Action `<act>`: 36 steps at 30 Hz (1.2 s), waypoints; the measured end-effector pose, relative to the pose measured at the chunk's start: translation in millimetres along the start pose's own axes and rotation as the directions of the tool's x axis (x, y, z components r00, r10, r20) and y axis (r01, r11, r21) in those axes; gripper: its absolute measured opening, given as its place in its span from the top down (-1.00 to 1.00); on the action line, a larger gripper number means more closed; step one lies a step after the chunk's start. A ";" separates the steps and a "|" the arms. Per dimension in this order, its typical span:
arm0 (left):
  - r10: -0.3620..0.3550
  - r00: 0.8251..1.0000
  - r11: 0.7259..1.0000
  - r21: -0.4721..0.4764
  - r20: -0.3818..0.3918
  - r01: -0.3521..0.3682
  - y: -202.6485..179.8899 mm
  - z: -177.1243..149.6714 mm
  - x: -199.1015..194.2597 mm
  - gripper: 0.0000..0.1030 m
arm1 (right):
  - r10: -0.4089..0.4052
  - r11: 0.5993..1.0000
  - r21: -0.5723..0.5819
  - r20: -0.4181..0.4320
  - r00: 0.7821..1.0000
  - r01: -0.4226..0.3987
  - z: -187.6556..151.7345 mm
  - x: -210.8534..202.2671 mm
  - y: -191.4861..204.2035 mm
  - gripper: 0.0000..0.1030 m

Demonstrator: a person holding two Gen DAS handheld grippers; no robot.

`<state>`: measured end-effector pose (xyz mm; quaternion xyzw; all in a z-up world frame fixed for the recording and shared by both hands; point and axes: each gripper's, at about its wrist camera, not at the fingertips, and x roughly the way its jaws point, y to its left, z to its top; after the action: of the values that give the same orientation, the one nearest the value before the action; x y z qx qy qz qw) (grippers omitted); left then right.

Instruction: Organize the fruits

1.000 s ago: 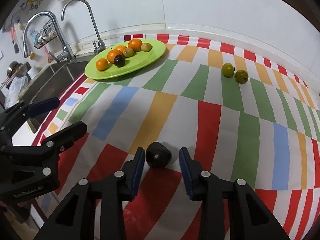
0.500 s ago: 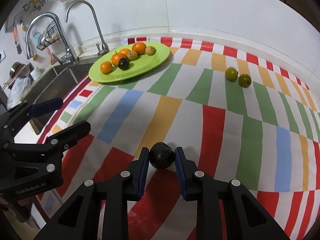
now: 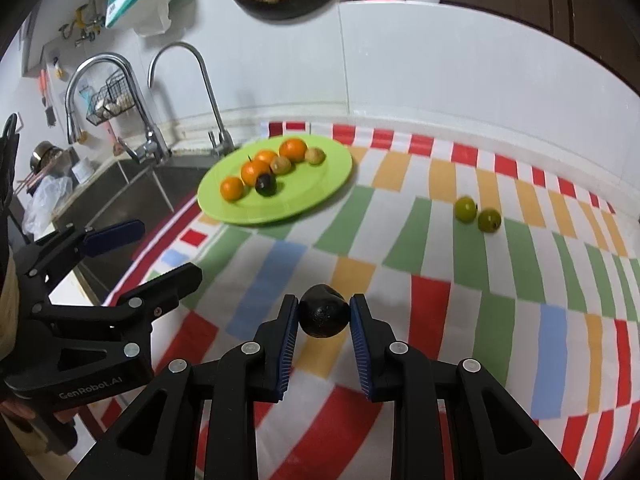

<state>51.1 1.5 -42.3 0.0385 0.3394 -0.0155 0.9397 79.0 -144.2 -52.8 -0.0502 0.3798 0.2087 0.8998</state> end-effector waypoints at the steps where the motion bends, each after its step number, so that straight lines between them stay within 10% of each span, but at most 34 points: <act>1: 0.006 1.000 1.000 -0.005 0.004 -0.006 2.7 1.9 0.4 -0.45 | 0.001 1.000 -0.001 0.006 1.000 -0.001 2.9 0.3 0.7 0.47; 36: 0.120 0.992 0.985 -0.123 -0.025 -0.122 77.6 36.2 65.6 -0.45 | 0.094 0.991 -0.093 -0.001 0.996 -0.093 96.2 100.5 28.0 0.47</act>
<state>128.9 75.7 -51.6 0.0006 0.3451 0.0631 0.9365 193.9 -60.9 -53.8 -0.0740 0.3700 0.2682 0.8864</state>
